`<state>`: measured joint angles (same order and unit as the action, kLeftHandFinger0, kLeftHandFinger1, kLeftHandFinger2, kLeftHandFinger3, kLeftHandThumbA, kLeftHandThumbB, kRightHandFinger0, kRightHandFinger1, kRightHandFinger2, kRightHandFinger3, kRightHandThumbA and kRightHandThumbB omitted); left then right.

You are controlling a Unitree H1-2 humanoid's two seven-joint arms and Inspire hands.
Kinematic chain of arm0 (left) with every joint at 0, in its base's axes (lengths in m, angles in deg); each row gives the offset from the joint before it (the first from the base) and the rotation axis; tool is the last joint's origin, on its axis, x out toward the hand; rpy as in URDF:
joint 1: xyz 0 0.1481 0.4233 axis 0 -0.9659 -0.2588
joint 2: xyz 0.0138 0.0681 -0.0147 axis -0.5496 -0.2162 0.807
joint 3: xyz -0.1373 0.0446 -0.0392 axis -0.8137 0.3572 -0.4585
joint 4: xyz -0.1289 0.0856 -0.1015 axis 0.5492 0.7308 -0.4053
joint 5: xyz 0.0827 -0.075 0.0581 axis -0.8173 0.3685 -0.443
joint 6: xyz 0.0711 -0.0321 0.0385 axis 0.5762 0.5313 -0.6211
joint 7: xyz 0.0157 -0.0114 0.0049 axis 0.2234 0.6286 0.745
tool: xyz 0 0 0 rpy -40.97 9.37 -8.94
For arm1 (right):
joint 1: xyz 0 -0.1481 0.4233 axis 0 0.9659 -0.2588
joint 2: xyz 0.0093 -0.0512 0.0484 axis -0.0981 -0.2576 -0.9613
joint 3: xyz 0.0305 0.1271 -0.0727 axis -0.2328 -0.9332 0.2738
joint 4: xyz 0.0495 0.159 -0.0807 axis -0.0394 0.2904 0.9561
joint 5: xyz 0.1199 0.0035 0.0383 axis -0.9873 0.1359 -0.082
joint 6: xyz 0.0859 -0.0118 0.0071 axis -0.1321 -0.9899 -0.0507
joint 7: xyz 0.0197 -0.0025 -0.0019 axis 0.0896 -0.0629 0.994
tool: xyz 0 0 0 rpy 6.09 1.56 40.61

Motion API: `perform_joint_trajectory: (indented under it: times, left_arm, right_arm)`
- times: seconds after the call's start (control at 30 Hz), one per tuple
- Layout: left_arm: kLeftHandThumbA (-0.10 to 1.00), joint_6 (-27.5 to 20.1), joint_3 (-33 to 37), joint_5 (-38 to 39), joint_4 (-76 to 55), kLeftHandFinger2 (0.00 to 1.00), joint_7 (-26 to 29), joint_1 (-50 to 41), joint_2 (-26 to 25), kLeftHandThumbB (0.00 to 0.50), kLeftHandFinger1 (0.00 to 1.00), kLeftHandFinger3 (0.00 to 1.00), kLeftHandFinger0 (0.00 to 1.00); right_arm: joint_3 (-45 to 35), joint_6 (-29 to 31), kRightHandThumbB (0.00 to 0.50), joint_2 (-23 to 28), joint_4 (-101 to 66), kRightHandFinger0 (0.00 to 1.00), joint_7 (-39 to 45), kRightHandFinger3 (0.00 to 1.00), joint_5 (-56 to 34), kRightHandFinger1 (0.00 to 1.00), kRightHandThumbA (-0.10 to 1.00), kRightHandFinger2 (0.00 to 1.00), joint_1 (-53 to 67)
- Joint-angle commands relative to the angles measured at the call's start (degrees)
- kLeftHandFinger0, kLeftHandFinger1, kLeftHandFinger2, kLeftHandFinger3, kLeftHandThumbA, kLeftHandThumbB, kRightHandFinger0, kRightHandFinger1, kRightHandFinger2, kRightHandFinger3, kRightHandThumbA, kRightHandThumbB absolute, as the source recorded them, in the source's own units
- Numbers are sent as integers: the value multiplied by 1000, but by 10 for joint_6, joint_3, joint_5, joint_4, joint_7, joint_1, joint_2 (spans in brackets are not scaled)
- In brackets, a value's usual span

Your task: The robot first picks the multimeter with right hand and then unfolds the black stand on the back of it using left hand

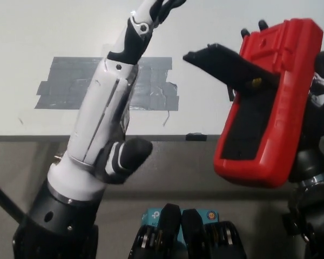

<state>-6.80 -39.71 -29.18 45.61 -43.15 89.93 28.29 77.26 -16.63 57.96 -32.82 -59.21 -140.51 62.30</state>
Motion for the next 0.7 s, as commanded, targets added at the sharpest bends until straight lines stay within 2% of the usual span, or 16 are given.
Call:
perform_joint_trajectory:
  times: [0.0, 0.07, 0.2, 0.23, 0.33, 0.37, 0.43, 0.5, 0.53, 0.67]
  left_arm:
    - [1000, -4, 10, -23, -26, 1000, -7, 1, 15, 332, 1000, 1000, 1000]
    - [1000, -7, 10, -19, -24, 1000, -7, -6, 16, 316, 1000, 1000, 1000]
    - [1000, -4, 7, -29, -16, 1000, -8, -12, 15, 353, 1000, 1000, 1000]
    - [1000, -7, 7, -32, -13, 1000, -10, -14, 11, 350, 1000, 1000, 1000]
    - [1000, -11, 8, -39, -3, 1000, -13, -22, 1, 348, 1000, 1000, 1000]
    - [1000, -10, 9, -42, -2, 1000, -15, -22, -1, 348, 1000, 1000, 1000]
    - [1000, -15, 10, -47, 4, 1000, -16, -24, -6, 329, 1000, 1000, 1000]
    - [1000, -23, 10, -52, 10, 1000, -19, -27, -14, 305, 1000, 1000, 1000]
    - [1000, -29, 10, -54, 15, 1000, -18, -27, -17, 288, 1000, 1000, 1000]
    - [1000, -33, 10, -59, 16, 1000, -20, -27, -19, 294, 1000, 1000, 1000]
  right_arm:
    - [11, 11, 134, 1, -27, 0, 32, 324, -28, 125, -100, 502, -9]
    - [13, 10, 142, 2, -29, 0, 30, 321, -30, 126, -100, 495, -3]
    - [17, 12, 141, 2, -34, 0, 33, 324, -33, 103, -100, 459, 0]
    - [18, 13, 152, 2, -36, 0, 33, 311, -32, 85, -100, 400, 2]
    - [20, 14, 162, 2, -45, 0, 27, 292, -36, 62, -100, 344, 5]
    - [21, 14, 163, 3, -46, 0, 27, 268, -39, 34, -100, 287, 5]
    - [22, 14, 166, 6, -50, 0, 30, 262, -40, 35, -100, 244, 4]
    - [23, 14, 189, 7, -59, 0, 16, 223, -37, 2, -100, 242, 5]
    - [23, 14, 184, 9, -63, 0, 12, 209, -38, 0, -100, 240, 5]
    - [25, 15, 177, 11, -64, 0, 15, 189, -40, 0, -100, 244, 5]
